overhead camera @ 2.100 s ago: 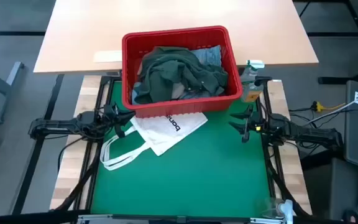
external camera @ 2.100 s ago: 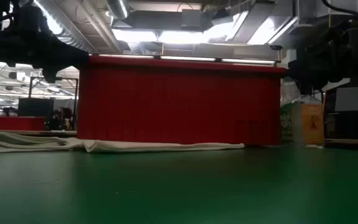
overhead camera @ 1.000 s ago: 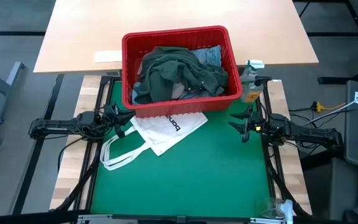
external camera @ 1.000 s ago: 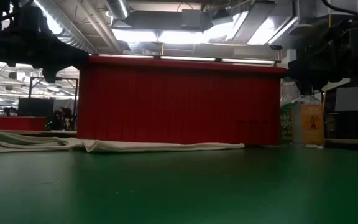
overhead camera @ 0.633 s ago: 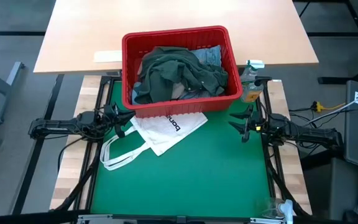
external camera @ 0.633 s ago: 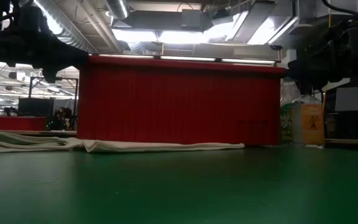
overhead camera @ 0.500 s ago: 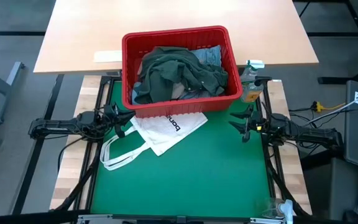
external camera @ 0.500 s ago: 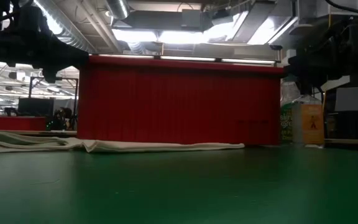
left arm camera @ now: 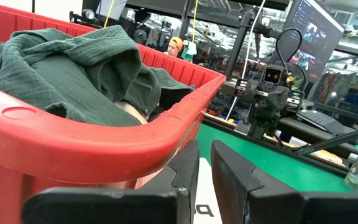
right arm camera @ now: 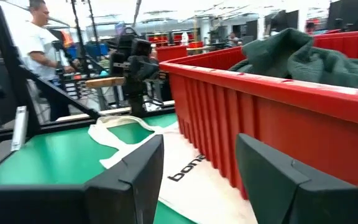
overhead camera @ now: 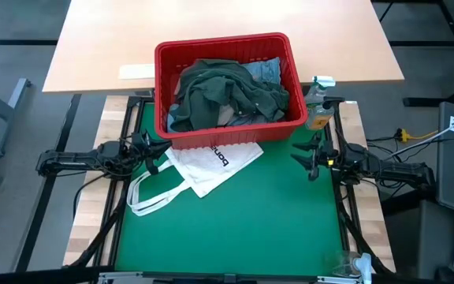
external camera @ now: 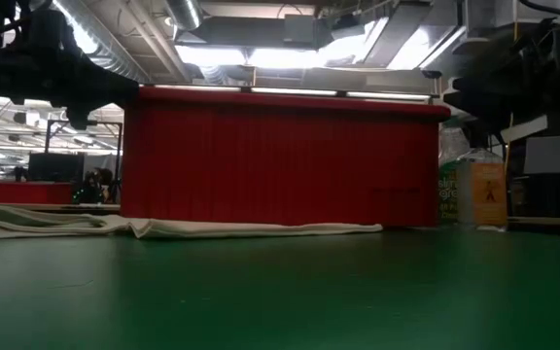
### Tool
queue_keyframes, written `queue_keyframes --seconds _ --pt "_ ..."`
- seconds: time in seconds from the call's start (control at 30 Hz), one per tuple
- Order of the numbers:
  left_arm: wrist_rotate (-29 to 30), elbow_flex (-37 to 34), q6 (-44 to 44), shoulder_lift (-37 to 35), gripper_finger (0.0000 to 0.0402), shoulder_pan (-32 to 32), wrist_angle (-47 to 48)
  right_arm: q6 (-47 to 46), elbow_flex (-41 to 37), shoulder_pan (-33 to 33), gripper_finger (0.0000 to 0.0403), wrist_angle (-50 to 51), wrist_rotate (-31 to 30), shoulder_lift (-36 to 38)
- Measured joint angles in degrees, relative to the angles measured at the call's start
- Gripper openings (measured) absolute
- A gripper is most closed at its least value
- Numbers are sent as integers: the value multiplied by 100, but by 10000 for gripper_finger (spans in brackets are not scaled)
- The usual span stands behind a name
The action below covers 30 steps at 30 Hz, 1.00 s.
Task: Fold laundry
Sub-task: Fold the green shirt
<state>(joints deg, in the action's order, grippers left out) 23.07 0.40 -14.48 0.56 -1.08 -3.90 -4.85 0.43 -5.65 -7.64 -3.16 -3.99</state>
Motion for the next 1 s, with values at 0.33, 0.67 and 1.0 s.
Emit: queue_keyframes --seconds 0.33,0.67,1.0 --pt "2 0 2 0 39 0 0 -1547 0 0 198 -955 -179 0" --pt "2 0 2 0 39 -2 0 -1270 0 -7 198 -1765 -1115 -391" --pt "1 1 2 1 39 -2 0 196 2 -4 198 -3586 -927 -1102"
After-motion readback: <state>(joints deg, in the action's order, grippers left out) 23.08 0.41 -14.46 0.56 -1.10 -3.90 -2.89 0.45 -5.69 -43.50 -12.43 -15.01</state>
